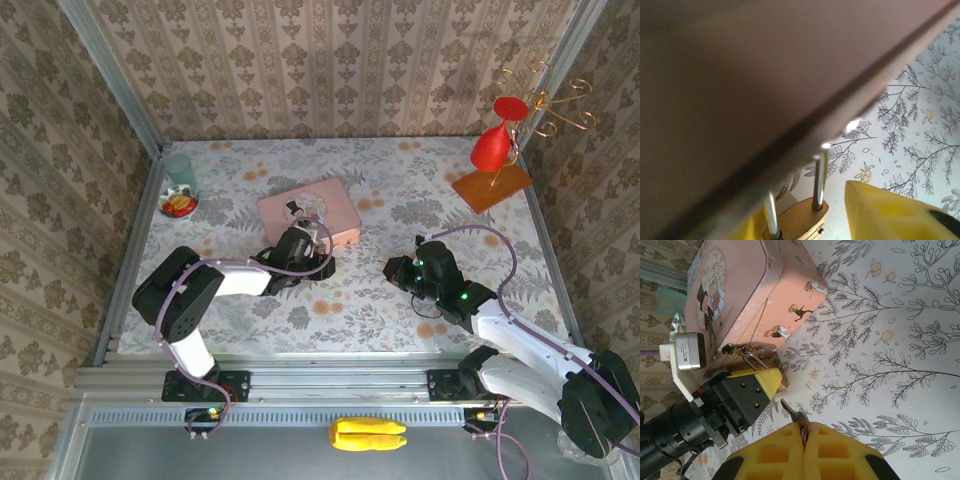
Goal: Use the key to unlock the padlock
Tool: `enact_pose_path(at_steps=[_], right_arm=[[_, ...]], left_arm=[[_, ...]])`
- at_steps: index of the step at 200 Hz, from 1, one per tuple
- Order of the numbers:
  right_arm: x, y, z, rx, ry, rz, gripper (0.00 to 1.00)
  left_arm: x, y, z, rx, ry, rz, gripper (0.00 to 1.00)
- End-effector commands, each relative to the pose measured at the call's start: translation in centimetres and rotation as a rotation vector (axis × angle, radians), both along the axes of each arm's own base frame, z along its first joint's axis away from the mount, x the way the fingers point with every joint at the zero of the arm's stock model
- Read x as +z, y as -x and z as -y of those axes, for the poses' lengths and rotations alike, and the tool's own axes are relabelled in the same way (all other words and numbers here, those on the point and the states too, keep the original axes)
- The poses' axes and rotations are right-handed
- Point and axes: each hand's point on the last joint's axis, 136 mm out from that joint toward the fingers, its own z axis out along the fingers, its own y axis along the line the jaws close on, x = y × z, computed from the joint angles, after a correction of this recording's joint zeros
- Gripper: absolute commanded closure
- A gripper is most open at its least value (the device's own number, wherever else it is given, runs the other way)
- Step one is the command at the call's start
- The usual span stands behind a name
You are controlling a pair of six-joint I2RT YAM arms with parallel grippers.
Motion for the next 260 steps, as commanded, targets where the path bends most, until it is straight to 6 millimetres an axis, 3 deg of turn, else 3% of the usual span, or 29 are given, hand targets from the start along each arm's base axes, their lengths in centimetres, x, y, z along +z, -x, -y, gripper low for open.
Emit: enact_pose_path(at_steps=[1,56,141,193,260], right_arm=[[0.7,0.0,-0.1,0.007,-0.008,0.007,1.00],[-0.3,-0.2,-0.6,-0.004,-0.053,-0.022,1.00],[-0.9,-0.3,-1.1,0.003,-0.066,-0.054,1.00],[-1.8,-0.7,-2.0,0.005,-0.107,-0.090,1.00],[-2.8,-0.6,-2.8,0.009,-0.174,-0.142,1.00]], left_arm=[[0.9,-1.3,0.2,0.030,0.018,0.026,0.57],[1.0,-1.2,-0.1,0.053,0.014,0.016,0.69],[2.1,-0.3,0.7,0.121,0.070,-0.030,0.79],[3.7,-0.1,2.2,0.173,0.213,-0.088,0.81],[5.5,-0.5,2.3,0.254,0.398,-0.132,0.85]])
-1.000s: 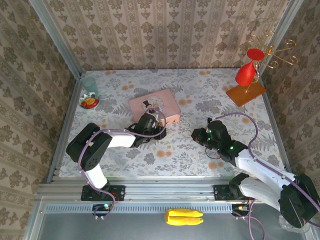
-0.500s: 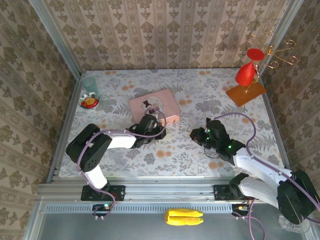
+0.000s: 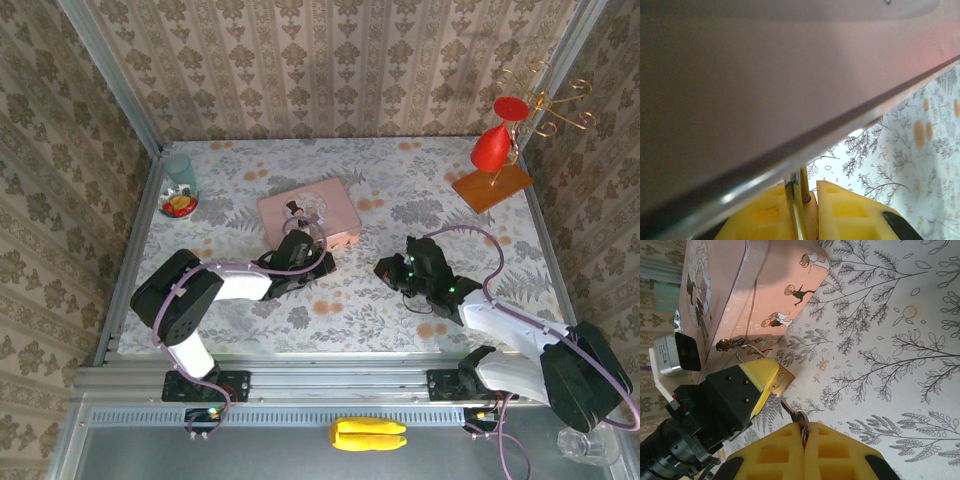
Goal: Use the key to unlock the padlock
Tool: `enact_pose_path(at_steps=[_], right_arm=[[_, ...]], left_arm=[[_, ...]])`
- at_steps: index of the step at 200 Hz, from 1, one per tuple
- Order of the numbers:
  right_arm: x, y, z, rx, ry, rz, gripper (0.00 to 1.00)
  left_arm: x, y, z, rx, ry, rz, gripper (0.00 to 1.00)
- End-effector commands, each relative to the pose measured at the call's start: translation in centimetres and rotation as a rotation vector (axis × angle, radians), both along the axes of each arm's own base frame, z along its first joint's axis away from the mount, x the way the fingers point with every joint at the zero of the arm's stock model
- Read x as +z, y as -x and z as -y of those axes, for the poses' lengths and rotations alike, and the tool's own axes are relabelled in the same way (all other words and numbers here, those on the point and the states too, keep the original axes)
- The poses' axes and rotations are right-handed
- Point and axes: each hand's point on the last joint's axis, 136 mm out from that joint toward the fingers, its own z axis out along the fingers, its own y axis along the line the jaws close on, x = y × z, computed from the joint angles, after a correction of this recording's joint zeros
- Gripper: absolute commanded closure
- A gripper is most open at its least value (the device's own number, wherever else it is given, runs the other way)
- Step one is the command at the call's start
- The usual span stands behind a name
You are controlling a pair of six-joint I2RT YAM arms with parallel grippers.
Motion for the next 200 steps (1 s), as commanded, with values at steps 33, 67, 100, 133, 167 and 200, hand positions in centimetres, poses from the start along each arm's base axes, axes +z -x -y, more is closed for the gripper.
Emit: enact_pose_path(at_steps=[33,67,100,133,167,200], right_arm=[[-1.3,0.0,-1.2,-0.005,-0.118,-0.068,1.00],[-1.9,0.1,-0.8,-0.023,-0.109,-0.098,1.00],[-2.2,0.1,-1.0,-0.013,-0.097,-0.131,1.00],[-2.2,-0.6,-1.8,-0.022,-0.151,-0.146,1.00],[-1.7,-0.8,-2.2,-0.032,-0.135,-0.126,1.00],[-2.1,-0.6,-2.9,-0.022,-0.159,-0.144,1.00]], left_arm=[[4.6,-1.2,0.8,0.069,0.216,0.045,0.86],[5.2,-1.3,0.4,0.081,0.210,0.054,0.87],[5.5,-1.2,-1.0,0.123,0.209,0.071,0.89],[6.0,-1.4,-1.9,0.145,0.243,0.071,0.90],[6.3,-1.3,-2.1,0.152,0.265,0.064,0.91],[6.0,-1.1,-2.8,0.175,0.270,0.064,0.92]])
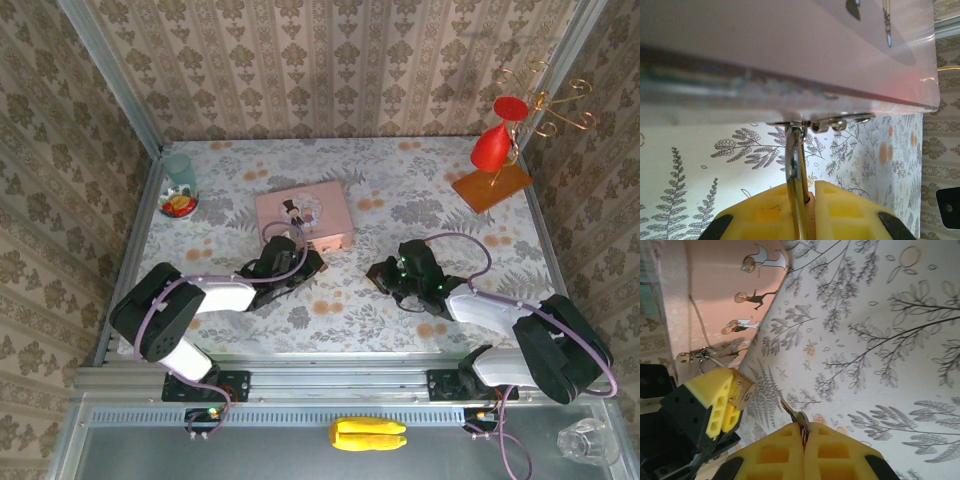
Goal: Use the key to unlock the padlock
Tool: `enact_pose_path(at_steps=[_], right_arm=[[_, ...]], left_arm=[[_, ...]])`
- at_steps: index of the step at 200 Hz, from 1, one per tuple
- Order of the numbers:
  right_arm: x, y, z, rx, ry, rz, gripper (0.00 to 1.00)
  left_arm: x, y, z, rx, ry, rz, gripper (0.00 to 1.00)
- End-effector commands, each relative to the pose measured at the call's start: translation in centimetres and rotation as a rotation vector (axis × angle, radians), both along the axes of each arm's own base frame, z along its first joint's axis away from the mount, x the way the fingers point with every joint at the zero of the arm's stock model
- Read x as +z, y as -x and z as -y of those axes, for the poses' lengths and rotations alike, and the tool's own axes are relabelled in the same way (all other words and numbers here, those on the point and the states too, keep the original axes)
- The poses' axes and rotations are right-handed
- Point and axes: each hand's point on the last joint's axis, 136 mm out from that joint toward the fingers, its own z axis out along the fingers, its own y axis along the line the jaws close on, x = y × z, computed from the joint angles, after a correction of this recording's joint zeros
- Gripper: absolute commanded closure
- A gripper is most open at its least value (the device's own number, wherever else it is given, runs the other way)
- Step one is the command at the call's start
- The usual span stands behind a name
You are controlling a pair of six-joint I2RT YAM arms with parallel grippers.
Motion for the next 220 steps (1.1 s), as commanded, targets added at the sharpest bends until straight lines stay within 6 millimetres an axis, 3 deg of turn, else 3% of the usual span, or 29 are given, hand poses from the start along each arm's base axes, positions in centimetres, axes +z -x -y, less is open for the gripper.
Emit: enact_pose_path(at_steps=[1,114,135,141,168,220], right_arm=[[0.8,-0.7,-0.9,-0.010,-0.039,0.013,1.00],[0.8,-1.1,-2.4,-0.036,-0.117,-0.011,1.00],[1.4,-1.3,-3.0,-0.026,-0.144,-0.002,1.00],[0.6,-1.2,-3.2,-0.024,-0.137,-0.022,1.00],[0.6,-1.2,-4.3,-0.009,-0.152,-0.020,1.00],[0.7,-1.1,-5.8,0.003,-0.179,-0.020,1.00]], left_arm=[[4.2,-1.5,0.1,0.041,0.106,0.120,0.92],[4.5,-1.9,-0.3,0.105,0.163,0.108,0.92],[4.5,-1.9,-0.8,0.121,0.169,0.108,0.92],[4.5,-2.0,-1.0,0.127,0.171,0.107,0.93],[4.4,-2.0,-1.9,0.152,0.189,0.102,0.93],[5.3,-1.8,-2.0,0.153,0.225,0.108,0.93]])
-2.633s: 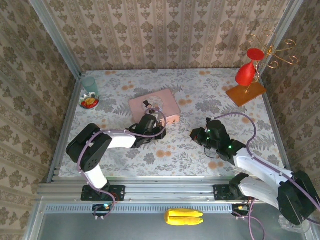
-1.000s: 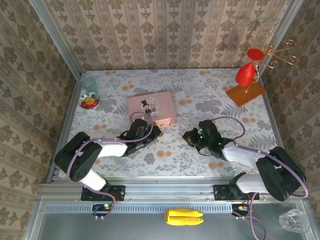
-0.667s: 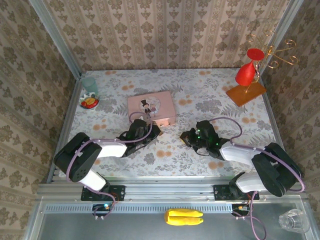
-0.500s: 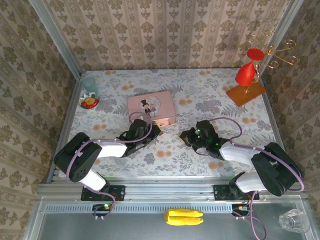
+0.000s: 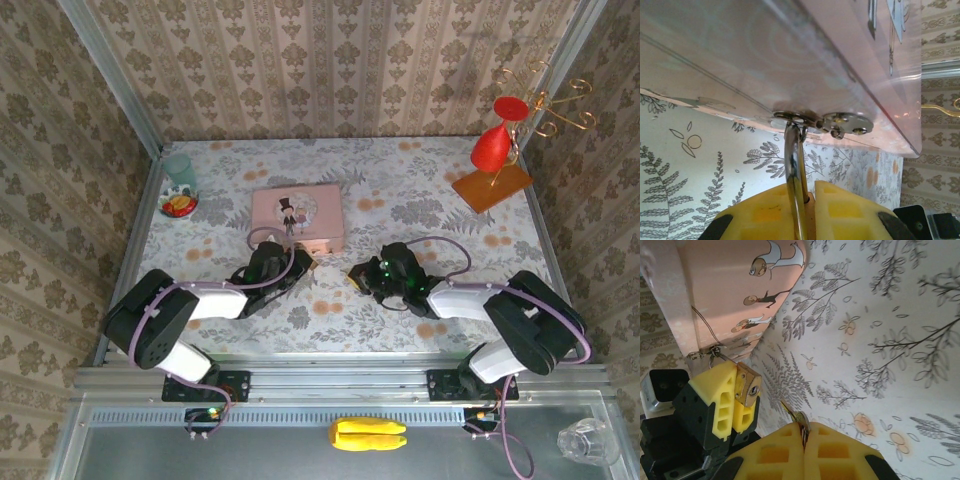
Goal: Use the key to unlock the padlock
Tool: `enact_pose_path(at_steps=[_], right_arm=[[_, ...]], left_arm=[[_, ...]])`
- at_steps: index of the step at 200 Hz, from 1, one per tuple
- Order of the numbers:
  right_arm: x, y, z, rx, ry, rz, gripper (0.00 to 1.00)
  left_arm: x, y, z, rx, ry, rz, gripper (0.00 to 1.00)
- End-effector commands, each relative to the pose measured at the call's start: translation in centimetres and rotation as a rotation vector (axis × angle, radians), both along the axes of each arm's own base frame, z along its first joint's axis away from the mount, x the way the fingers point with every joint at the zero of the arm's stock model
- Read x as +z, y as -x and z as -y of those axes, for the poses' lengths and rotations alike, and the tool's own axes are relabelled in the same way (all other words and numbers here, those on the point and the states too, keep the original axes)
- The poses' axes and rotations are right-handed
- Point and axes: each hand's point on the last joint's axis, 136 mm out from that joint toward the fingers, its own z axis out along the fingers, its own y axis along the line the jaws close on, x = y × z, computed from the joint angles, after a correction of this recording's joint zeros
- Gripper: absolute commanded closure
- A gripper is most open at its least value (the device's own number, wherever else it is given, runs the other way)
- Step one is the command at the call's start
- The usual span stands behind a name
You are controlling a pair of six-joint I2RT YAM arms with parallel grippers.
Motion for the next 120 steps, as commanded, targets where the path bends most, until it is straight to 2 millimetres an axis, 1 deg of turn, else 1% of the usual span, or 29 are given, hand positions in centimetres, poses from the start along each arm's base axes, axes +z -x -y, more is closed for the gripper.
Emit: enact_pose_path(at_steps=[1,67,97,120], right_arm=[[1.2,-0.7,-1.1,-0.006,-0.048,0.023,1.00],[1.6,-0.4,-1.4,-0.007,-0.057,0.033,1.00],[2.0,-0.6,-2.3,-0.009,-0.088,0.035,1.00],[2.2,-0.8,-2.6,-0.027,-0.105,0.038,1.00]], left_arm=[[4.9,-1.3,0.6,0.023,0.124,0.132,0.93],[5.1,-1.2,1.2,0.021,0.147,0.131,0.93],[5.2,-0.8,2.4,0.008,0.162,0.131,0.93],[4.9,-0.7,3.0,0.008,0.179,0.117,0.93]])
